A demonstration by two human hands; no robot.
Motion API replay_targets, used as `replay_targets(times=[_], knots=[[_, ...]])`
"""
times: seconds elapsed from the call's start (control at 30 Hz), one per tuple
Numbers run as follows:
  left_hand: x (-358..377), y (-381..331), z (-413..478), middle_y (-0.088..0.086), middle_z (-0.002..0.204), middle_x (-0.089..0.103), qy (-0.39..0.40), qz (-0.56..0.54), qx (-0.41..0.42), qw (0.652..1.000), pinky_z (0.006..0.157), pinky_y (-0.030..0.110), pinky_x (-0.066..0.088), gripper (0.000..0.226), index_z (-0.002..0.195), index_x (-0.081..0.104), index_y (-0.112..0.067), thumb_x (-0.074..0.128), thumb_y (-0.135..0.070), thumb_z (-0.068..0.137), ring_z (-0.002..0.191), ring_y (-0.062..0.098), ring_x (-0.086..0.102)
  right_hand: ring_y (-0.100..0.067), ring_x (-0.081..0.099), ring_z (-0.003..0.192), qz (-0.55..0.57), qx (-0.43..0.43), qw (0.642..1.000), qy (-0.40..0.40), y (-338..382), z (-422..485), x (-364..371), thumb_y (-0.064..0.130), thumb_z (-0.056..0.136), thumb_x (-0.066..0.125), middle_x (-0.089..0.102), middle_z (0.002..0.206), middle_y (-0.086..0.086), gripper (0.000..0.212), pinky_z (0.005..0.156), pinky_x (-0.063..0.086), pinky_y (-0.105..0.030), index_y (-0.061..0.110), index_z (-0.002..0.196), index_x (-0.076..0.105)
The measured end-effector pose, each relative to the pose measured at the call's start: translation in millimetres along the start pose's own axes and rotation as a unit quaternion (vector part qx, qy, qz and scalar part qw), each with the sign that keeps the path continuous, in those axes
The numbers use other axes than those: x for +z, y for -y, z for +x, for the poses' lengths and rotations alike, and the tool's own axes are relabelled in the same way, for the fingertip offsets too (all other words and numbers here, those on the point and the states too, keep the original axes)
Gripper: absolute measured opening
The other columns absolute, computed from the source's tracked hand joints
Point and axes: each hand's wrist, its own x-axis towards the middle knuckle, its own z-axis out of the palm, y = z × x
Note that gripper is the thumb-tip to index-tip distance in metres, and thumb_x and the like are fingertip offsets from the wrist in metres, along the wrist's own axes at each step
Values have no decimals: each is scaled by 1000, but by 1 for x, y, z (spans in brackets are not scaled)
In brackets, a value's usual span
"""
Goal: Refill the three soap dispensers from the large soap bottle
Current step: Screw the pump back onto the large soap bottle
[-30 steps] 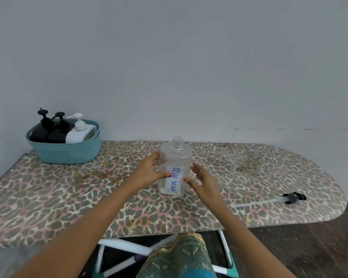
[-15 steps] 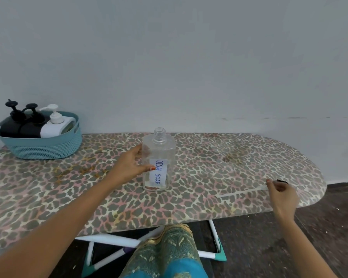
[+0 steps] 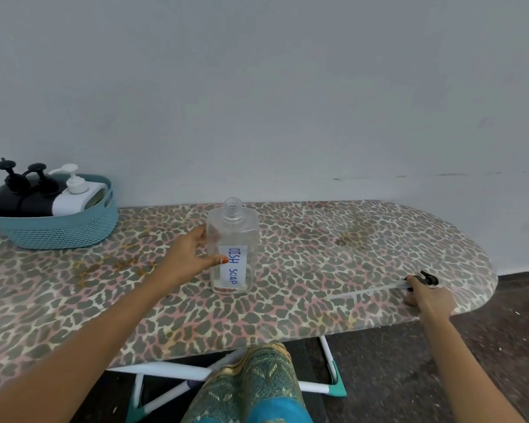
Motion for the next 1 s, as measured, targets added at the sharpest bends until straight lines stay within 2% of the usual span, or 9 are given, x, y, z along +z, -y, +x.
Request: replay_targets(times=[0.1, 0.17, 0.23, 0.33, 0.47, 0.57, 0.67, 0.9, 1.0], knots=[[1, 0, -1, 4, 131, 55, -2, 4, 3, 1000, 102, 38, 38, 66, 129, 47, -16, 76, -18, 70, 120, 19, 50, -4, 53, 30, 55, 32, 998, 19, 6, -1, 0, 19, 82, 66, 59, 48, -3, 20, 30, 40, -11, 0, 80, 60], [1, 0, -2, 3, 132, 54, -2, 3, 3, 1000, 101, 36, 38, 66, 129, 47, -16, 76, -18, 70, 119, 16, 49, -11, 59, 51, 114, 63, 989, 66, 15, -8, 0, 13, 84, 63, 56, 68, -4, 13, 41, 49, -18, 2, 80, 57], [0, 0, -2, 4, 132, 54, -1, -1, 1, 1000, 101, 35, 38, 67, 130, 46, -16, 76, -18, 70, 119, 15, 49, -15, 56, 67, 178, 74, 974, 123, 28, -18, 4, 8, 88, 58, 53, 75, -5, 15, 55, 53, -24, 5, 74, 54], [0, -2, -2, 5, 132, 54, 0, -4, -4, 1000, 98, 32, 38, 66, 129, 46, -15, 76, -17, 71, 120, 18, 49, -19, 57, 77, 257, 49, 944, 200, 57, -38, 11, 4, 92, 52, 53, 84, -6, 12, 71, 54, -34, 7, 80, 54], [-2, -7, -2, 7, 133, 53, 12, -9, -5, 1000, 94, 27, 37, 65, 129, 46, -12, 75, -14, 72, 119, 17, 49, -19, 61, 83, 276, -57, 921, 269, 108, -76, 19, 5, 92, 50, 57, 92, -5, 6, 64, 59, -26, 6, 96, 55], [-3, -9, -2, 7, 131, 53, 17, -15, -8, 1000, 93, 24, 37, 63, 128, 46, -10, 75, -12, 72, 114, 11, 47, -19, 64, 84, 283, -158, 903, 283, 146, -113, 22, 6, 89, 55, 61, 92, -5, 18, 69, 58, -23, 8, 107, 54], [-3, -7, 0, 6, 129, 56, 19, -5, -6, 1000, 92, 22, 38, 61, 126, 48, -11, 76, -14, 71, 114, 12, 50, -18, 65, 85, 290, -233, 883, 284, 178, -146, 22, 9, 88, 60, 63, 93, -5, 22, 77, 57, -25, 11, 109, 56], [-3, -8, 0, 4, 125, 58, 18, -3, -2, 1000, 88, 17, 39, 56, 122, 51, -11, 76, -13, 71, 105, 6, 50, -16, 66, 86, 304, -310, 851, 295, 225, -190, 39, 11, 86, 62, 63, 97, -8, 39, 80, 56, -27, 2, 123, 52], [-3, -9, 0, 2, 123, 58, 17, -6, 4, 1000, 80, 9, 39, 52, 120, 51, -10, 74, -10, 73, 104, 6, 50, -16, 67, 87, 292, -322, 849, 301, 230, -201, 50, 9, 86, 63, 62, 97, -7, 39, 80, 56, -26, 3, 123, 52]])
